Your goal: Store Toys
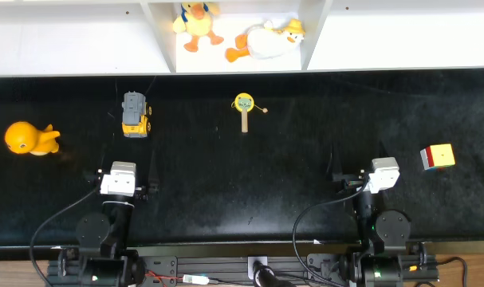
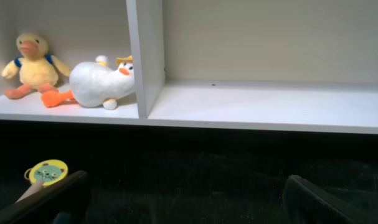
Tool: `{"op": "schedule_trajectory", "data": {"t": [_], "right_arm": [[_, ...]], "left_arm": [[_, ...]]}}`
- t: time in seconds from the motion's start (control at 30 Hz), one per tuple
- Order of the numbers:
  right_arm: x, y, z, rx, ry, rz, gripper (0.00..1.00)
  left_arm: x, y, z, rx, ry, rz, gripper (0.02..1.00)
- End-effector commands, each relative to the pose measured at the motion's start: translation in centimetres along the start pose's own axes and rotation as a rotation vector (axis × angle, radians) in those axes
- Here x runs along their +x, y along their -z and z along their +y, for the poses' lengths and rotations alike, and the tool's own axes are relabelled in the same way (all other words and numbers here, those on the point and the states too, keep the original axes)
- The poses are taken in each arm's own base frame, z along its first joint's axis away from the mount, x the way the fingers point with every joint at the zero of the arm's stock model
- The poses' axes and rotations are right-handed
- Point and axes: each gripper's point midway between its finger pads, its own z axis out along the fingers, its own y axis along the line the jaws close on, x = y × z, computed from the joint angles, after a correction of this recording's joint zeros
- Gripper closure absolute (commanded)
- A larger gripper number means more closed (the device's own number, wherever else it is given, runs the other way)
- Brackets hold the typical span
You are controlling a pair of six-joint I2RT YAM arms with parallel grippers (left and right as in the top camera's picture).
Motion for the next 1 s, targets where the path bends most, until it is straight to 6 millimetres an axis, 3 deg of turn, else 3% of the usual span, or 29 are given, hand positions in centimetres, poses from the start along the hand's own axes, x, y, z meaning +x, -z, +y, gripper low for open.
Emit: {"op": "schedule_trajectory", "data": {"t": [0.03,0.67,0.87,1.0], "right_arm": [[0.3,0.0,0.1,-0.005,-0.01,-0.003,0.005],[0.3,0.0,0.1,-0.005,-0.01,-0.003,0.005],[0.3,0.0,0.1,-0.005,-0.01,-0.003,0.005],[0.3,0.0,0.1,-0.005,-0.01,-0.003,0.005]], "left_arm": [[0.0,0.0,0.0,-0.004,-0.015,-0.004,0.02],[0.0,0.0,0.1,-0.008,-0.014,-0.004,0.02],[-1.8,0.8,0.2,0.008,0.204,0.023,0.023],[-2.3,2.1,0.5,0.012,0.232,0.179,0.023]]}}
